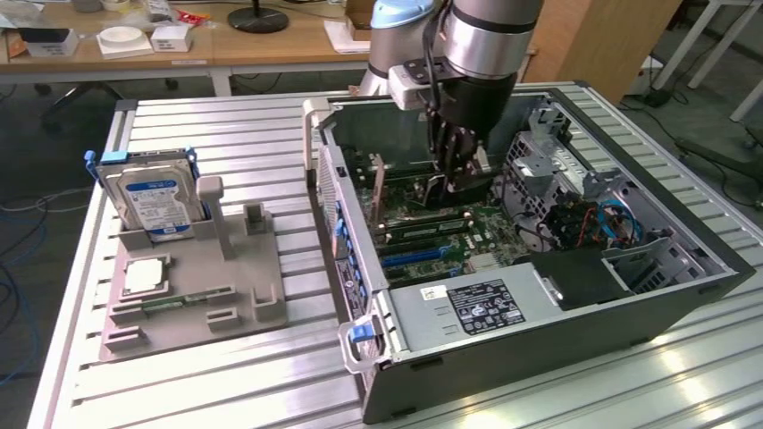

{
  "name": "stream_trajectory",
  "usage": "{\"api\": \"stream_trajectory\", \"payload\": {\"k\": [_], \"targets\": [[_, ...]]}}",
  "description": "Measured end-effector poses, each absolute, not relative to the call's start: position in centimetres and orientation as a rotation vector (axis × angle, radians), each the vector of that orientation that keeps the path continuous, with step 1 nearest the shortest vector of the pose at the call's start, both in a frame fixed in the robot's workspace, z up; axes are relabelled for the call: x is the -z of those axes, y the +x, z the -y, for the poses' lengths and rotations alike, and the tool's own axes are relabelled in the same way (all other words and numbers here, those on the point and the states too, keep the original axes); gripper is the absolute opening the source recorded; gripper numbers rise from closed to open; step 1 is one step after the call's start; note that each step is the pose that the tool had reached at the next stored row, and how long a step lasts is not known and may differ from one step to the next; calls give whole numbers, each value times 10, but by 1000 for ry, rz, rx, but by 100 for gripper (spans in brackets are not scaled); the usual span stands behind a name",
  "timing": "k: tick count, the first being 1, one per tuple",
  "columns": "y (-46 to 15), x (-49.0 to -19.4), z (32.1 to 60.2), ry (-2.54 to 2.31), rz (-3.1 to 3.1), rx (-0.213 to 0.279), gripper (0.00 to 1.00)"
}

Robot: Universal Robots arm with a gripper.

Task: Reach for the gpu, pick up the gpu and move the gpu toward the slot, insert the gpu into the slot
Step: 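Insert the gpu into the slot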

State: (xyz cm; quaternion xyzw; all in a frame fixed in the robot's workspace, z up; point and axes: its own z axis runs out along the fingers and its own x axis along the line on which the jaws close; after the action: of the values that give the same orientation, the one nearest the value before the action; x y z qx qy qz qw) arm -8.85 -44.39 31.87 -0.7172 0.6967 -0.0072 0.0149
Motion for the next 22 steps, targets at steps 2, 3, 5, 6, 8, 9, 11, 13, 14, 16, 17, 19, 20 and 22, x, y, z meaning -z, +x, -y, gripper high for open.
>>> {"api": "stream_trajectory", "payload": {"k": [2,3,5,6,8,9,11,13,14,16,17,19,20,22], "targets": [[-89,-318,445,-2232,-2168,23,27],[-89,-317,445,-2232,-2168,23,27],[-89,-317,448,-2232,-2168,22,27],[-89,-316,449,-2232,-2168,22,27],[-89,-316,450,-2232,-2168,22,27],[-89,-316,451,-2232,-2168,22,27],[-90,-314,451,-2232,-2168,22,27],[-91,-312,451,-2232,-2168,22,27],[-91,-310,451,-2232,-2168,22,27],[-91,-306,451,-2232,-2168,22,27],[-91,-305,451,-2232,-2168,22,27],[-92,-301,451,-2231,-2168,24,27],[-93,-300,451,-2230,-2167,26,27],[-93,-298,451,-2229,-2166,28,27]]}}
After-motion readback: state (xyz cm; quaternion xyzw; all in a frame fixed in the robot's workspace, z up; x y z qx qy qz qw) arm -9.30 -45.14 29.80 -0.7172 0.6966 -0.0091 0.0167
